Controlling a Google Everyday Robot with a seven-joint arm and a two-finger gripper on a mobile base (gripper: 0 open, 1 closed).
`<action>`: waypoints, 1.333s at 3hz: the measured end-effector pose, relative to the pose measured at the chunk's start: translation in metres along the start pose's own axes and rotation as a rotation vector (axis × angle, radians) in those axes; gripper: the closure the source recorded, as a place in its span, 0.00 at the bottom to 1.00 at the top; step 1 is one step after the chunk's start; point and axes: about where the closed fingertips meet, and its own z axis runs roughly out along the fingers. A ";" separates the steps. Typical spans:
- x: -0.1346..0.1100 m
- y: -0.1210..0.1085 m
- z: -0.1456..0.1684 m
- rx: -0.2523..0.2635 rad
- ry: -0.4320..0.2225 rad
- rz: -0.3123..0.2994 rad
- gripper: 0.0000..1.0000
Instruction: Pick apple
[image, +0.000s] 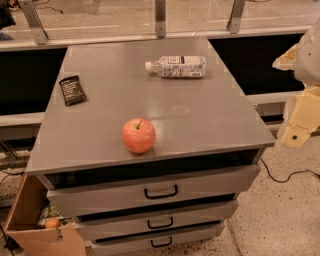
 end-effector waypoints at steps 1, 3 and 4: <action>0.000 0.000 0.000 0.000 0.000 0.000 0.00; -0.080 -0.005 0.056 -0.095 -0.242 -0.038 0.00; -0.114 -0.003 0.087 -0.160 -0.353 -0.038 0.00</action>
Offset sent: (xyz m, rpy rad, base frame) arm 0.0450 0.0941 -0.0331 0.2698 0.0203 0.1475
